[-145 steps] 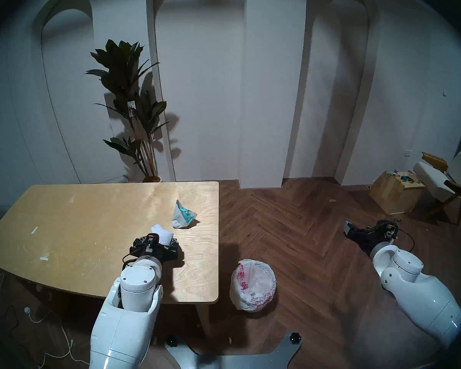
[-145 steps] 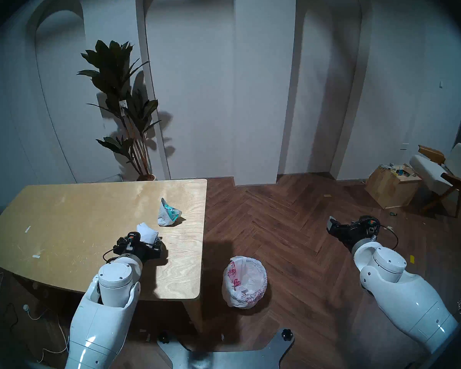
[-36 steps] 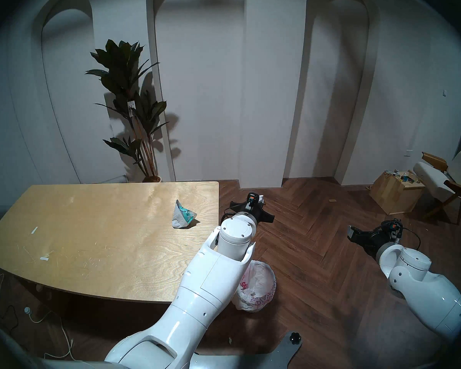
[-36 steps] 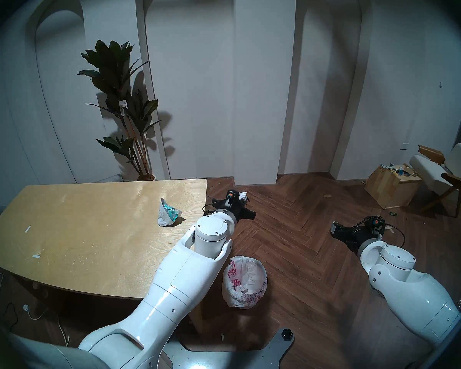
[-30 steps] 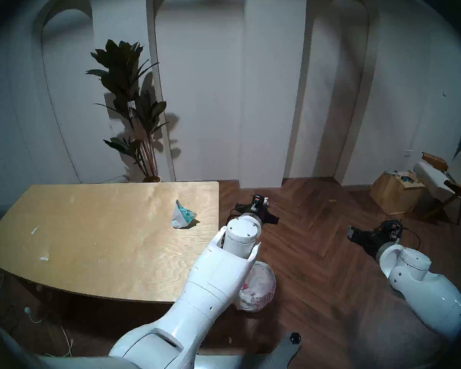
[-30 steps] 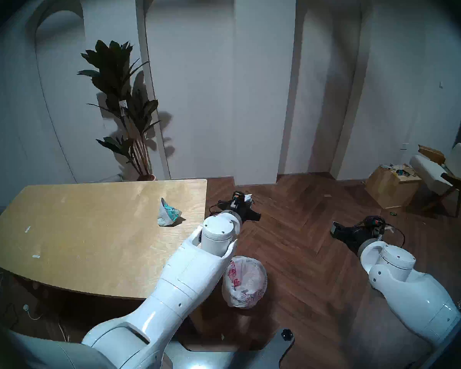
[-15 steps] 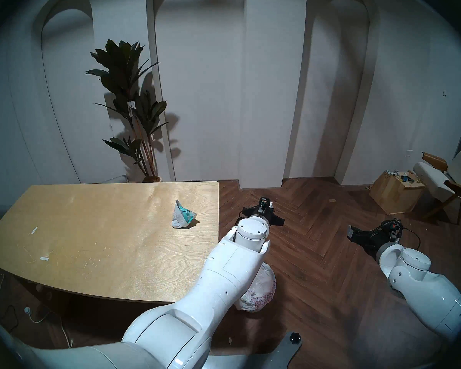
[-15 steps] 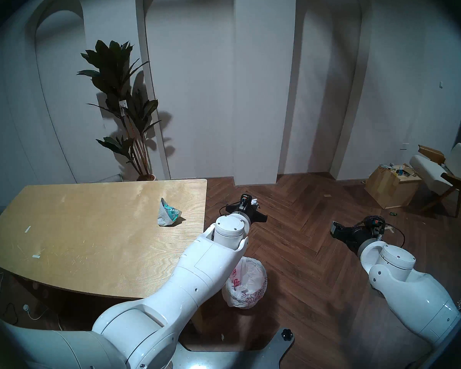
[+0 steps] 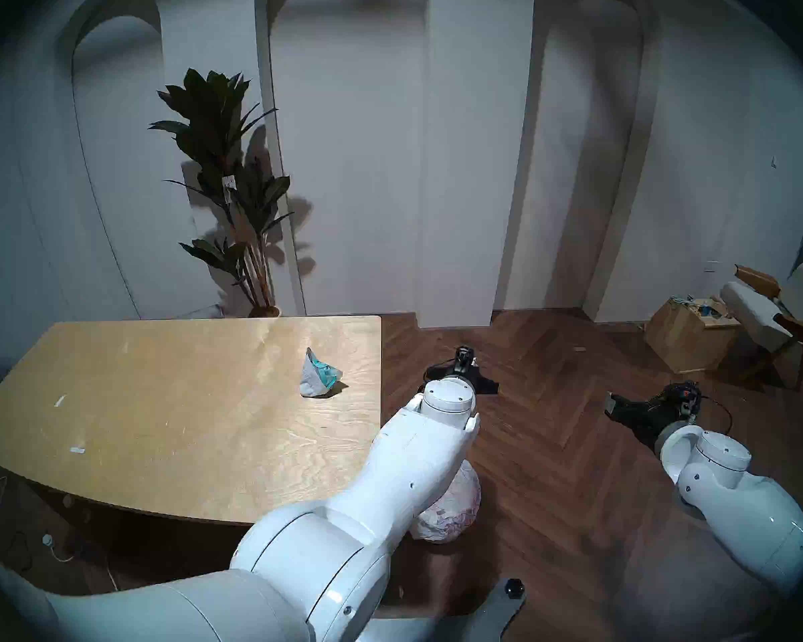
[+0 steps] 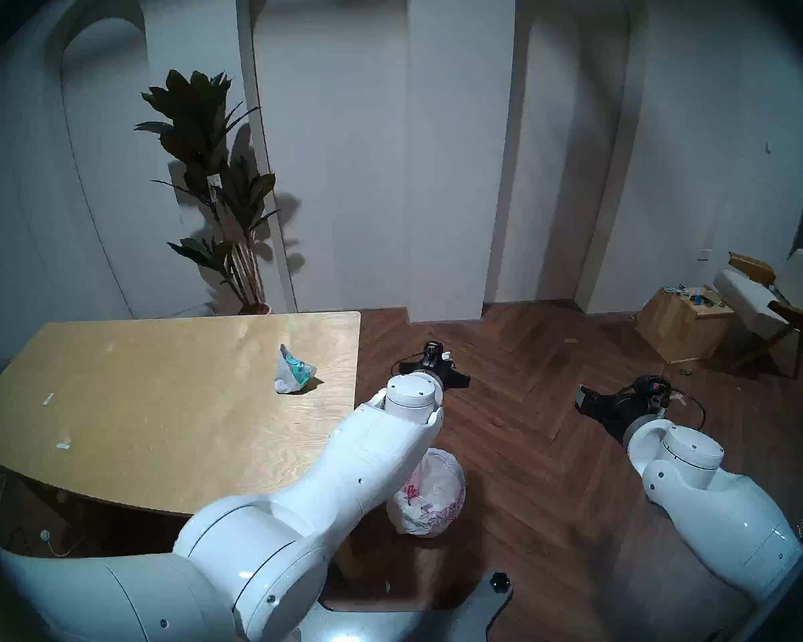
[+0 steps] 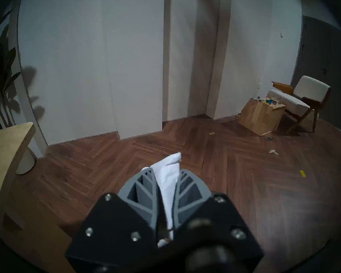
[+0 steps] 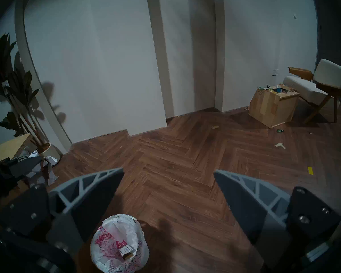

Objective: Put the trash into the trash bin on the ground

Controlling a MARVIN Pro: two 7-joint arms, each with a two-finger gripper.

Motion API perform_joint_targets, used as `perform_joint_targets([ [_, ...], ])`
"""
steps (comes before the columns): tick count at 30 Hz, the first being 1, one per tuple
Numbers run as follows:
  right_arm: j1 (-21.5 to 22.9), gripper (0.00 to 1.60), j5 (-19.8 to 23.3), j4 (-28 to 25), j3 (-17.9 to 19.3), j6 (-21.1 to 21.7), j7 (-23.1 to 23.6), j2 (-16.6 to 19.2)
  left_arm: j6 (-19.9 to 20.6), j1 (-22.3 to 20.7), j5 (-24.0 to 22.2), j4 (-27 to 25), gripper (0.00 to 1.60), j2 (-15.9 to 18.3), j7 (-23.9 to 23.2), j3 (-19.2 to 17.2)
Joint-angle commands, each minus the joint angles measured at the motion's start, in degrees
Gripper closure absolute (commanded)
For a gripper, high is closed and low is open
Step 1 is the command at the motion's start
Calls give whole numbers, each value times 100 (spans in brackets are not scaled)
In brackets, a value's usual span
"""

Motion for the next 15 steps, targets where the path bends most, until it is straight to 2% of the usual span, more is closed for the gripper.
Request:
perform_joint_targets([
  [1, 32, 0, 8, -50, 51, -23, -8, 2, -302, -558, -23, 289, 160, -281, -32, -9],
  [15, 34, 0, 4, -46, 49, -23, -2, 1, -652, -860, -158, 1050, 160, -380, -66, -98],
])
